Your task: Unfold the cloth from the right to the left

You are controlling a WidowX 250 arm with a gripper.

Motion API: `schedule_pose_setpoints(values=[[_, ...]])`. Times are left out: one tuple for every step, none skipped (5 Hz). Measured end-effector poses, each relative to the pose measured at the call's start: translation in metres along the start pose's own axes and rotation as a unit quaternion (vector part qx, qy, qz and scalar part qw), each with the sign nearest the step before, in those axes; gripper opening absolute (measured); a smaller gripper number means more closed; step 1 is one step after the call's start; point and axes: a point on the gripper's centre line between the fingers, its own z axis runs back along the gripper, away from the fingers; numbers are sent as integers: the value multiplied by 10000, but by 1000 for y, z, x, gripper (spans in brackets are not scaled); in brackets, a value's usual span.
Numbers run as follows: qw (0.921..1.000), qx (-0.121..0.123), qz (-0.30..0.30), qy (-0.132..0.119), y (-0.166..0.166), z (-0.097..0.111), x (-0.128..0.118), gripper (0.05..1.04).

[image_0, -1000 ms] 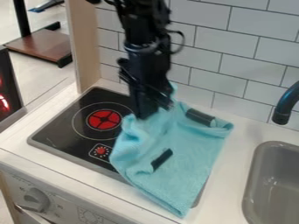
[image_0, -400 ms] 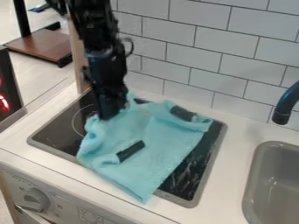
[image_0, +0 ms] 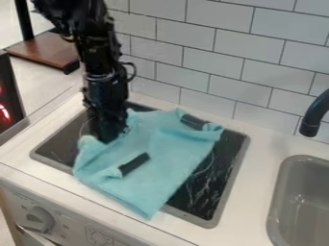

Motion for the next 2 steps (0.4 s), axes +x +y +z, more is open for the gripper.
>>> schedule_pose_setpoints(values=[[10000, 59, 30, 25, 5, 0, -4, 272], [10000, 22, 5, 65, 5, 1, -5, 555]])
